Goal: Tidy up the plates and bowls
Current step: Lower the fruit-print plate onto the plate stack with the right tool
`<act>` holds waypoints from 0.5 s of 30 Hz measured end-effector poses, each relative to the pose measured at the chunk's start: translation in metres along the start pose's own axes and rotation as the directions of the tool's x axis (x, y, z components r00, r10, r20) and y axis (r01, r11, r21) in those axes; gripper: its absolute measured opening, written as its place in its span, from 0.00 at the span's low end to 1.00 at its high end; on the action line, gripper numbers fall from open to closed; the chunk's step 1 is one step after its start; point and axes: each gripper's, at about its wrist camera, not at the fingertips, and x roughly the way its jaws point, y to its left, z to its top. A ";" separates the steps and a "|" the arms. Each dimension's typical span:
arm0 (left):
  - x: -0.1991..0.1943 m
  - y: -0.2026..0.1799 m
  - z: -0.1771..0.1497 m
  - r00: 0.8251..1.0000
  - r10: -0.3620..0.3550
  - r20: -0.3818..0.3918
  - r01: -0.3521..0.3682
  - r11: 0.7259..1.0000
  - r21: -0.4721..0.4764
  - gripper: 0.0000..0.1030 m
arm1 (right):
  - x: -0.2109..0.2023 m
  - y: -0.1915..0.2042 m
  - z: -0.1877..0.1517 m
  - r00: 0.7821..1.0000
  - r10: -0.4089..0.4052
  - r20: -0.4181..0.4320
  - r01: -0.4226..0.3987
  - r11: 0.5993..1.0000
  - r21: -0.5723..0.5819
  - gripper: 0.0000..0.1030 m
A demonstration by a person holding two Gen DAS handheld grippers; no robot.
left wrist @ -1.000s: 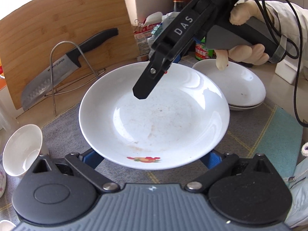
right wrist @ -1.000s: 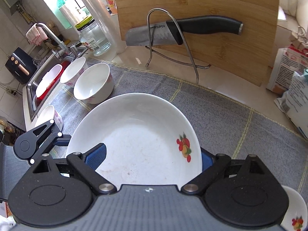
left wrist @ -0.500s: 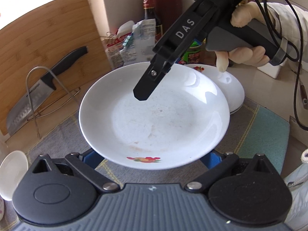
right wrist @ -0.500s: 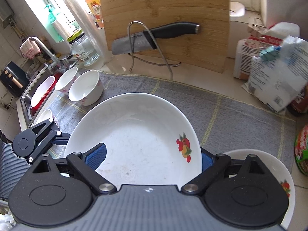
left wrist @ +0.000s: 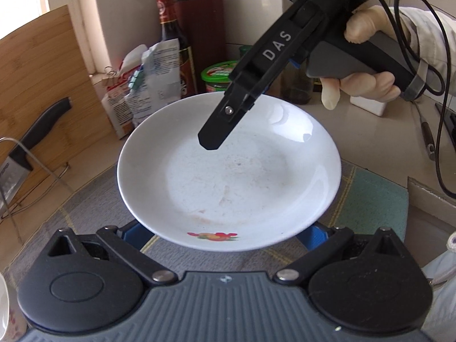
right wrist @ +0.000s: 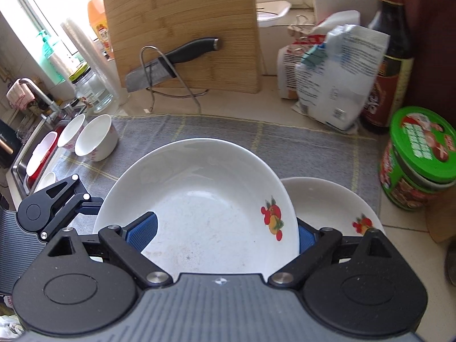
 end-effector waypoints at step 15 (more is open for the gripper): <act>0.035 -0.014 0.012 0.994 -0.093 -0.050 0.093 0.996 0.008 0.99 | -0.003 -0.039 -0.023 0.999 -0.047 -0.008 0.047 0.993 0.105 0.96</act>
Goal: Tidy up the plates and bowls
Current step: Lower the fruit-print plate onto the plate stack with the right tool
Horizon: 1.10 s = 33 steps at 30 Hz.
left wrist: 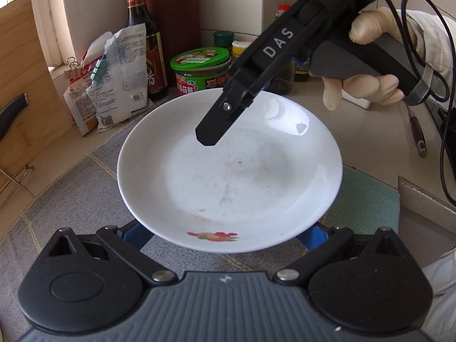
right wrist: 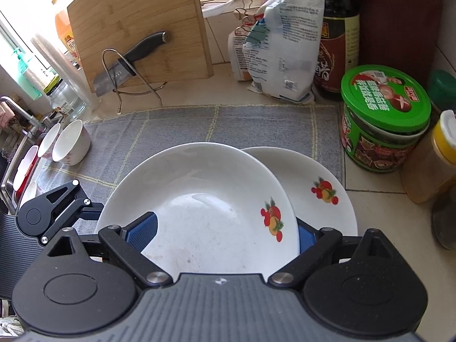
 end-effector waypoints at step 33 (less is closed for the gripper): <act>0.027 0.013 0.018 0.993 -0.031 -0.111 0.037 0.998 0.050 0.99 | 0.017 -0.030 -0.006 0.999 -0.020 -0.027 0.022 0.998 0.067 0.95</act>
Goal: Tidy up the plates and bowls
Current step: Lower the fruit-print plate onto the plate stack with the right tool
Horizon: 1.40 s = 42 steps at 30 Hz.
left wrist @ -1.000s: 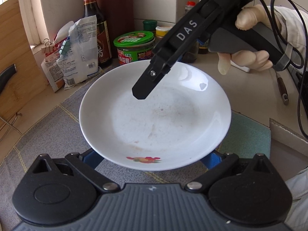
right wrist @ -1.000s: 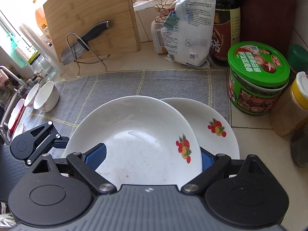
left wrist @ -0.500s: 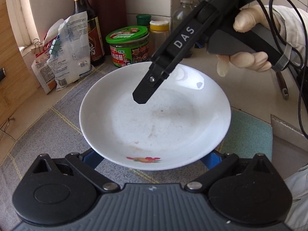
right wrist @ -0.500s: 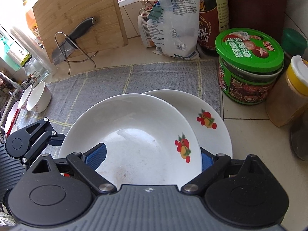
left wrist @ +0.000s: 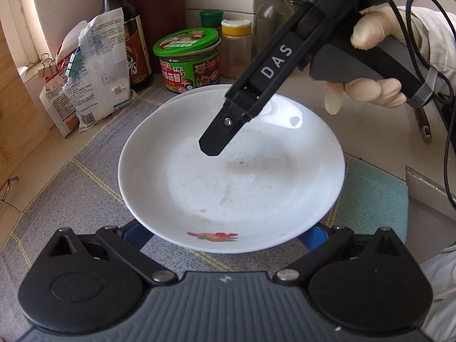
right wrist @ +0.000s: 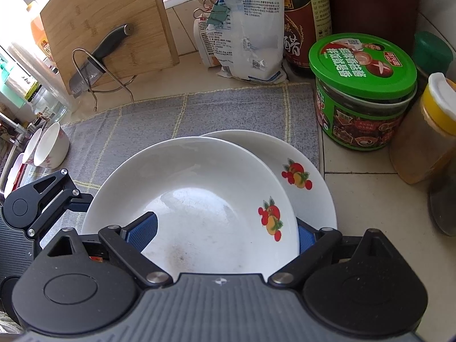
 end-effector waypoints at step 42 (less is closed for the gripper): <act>0.020 0.011 0.013 0.993 -0.051 -0.110 0.054 0.998 0.023 0.99 | -0.018 -0.017 -0.013 0.999 -0.004 0.032 0.002 0.997 0.074 0.95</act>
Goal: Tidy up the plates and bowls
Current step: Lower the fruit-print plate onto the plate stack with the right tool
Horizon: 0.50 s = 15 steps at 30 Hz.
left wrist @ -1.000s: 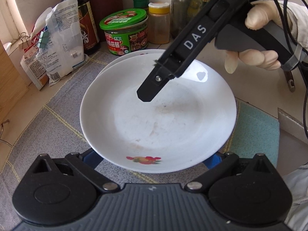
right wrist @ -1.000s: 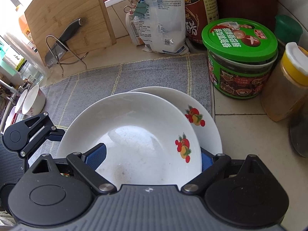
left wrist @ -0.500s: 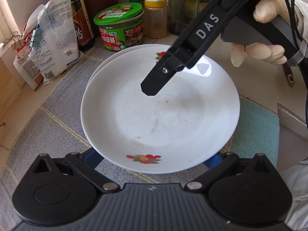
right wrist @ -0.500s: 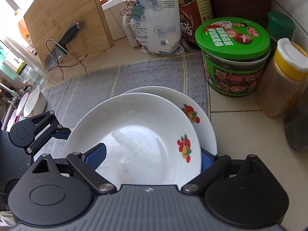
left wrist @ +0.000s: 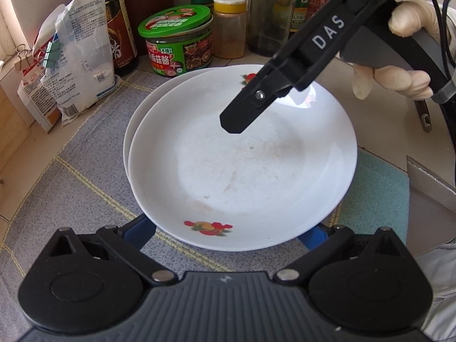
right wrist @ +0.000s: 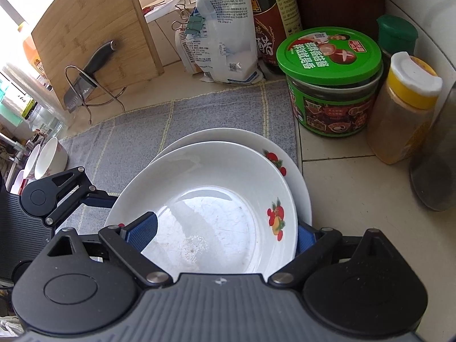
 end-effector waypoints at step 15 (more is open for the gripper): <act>-0.014 -0.002 -0.004 0.999 -0.013 0.052 0.015 0.999 -0.037 0.99 | -0.004 0.006 -0.001 0.999 -0.049 0.004 0.049 0.999 -0.006 0.95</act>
